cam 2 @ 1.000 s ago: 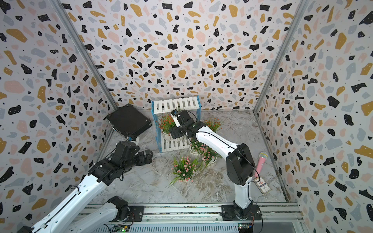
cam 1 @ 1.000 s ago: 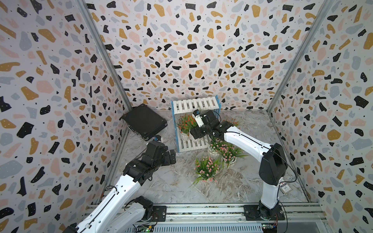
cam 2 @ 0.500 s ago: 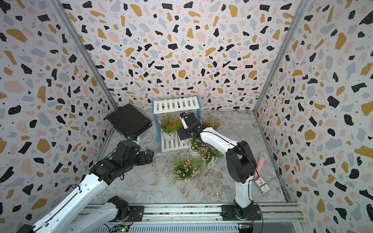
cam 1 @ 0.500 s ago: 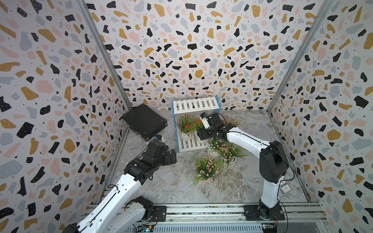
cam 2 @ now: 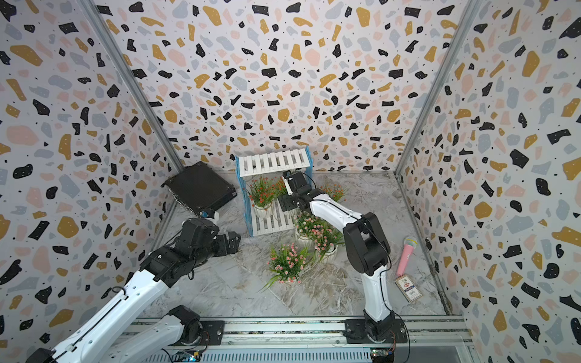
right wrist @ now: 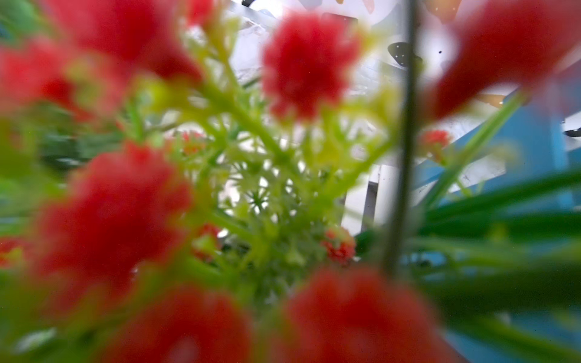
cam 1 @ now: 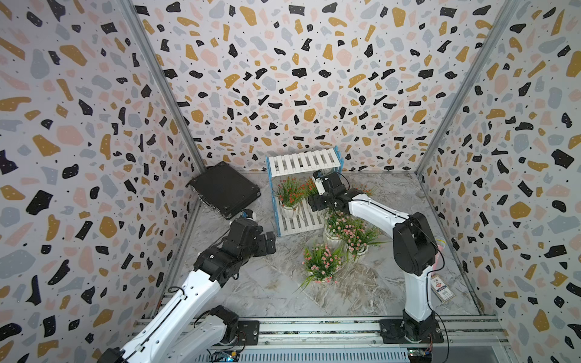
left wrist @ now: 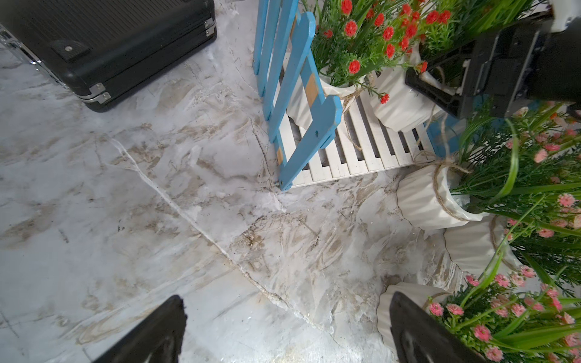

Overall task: Place the baby's breath potted plants on the rack by color
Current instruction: Place the baby's breath potted plant on the rack.

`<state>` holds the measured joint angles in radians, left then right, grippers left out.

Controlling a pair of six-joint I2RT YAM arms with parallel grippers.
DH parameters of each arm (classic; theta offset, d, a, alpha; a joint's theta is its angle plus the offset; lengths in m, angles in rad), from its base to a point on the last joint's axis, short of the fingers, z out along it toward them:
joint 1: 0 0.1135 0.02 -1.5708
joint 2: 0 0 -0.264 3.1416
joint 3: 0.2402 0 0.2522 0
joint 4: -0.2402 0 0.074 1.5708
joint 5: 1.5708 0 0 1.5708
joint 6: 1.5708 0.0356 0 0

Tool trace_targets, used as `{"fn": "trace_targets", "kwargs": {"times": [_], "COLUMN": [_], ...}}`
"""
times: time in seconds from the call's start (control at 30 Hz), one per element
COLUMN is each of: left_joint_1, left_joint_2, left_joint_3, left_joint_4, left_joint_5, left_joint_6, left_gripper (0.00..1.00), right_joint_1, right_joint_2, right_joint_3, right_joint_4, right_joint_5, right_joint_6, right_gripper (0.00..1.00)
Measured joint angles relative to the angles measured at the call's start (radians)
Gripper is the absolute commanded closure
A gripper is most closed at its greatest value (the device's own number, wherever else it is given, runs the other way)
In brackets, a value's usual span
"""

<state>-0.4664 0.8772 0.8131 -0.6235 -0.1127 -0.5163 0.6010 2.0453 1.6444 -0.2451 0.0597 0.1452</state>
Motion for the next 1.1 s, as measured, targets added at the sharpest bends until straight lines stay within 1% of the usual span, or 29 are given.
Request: {"fn": "trace_targets", "kwargs": {"times": [0.23, 0.67, 0.8, 0.87, 1.0, 1.1], "left_joint_1": [0.0, 0.0, 0.0, 0.0, 0.0, 0.0], "left_joint_2": [0.01, 0.022, 0.022, 0.022, 0.022, 0.022], "left_joint_3": [0.0, 0.0, 0.0, 0.0, 0.0, 0.0], "left_joint_4": [0.011, 0.026, 0.026, 0.026, 0.026, 0.027], "left_joint_5": [0.0, 0.0, 0.001, 0.0, 0.001, 0.003], "left_joint_6": [0.0, 0.001, 0.002, 0.003, 0.004, 0.004], "left_gripper": [0.01, 0.01, 0.01, 0.01, 0.01, 0.01], "right_joint_1": [-0.017, -0.014, -0.015, -0.017, -0.019, -0.014], "right_joint_2": [0.035, 0.078, 0.122, 0.149, 0.174, 0.173], "right_joint_3": [0.0, 0.002, 0.045, 0.076, 0.114, 0.113], "right_joint_4": [0.058, 0.181, 0.182, 0.177, 0.146, 0.148], "right_joint_5": [0.052, 0.144, 0.163, 0.167, 0.168, 0.165], "right_joint_6": [0.005, 0.036, 0.034, 0.034, 0.034, 0.035], "right_gripper": [0.26, 0.25, 0.23, 0.19, 0.05, 0.01]}}
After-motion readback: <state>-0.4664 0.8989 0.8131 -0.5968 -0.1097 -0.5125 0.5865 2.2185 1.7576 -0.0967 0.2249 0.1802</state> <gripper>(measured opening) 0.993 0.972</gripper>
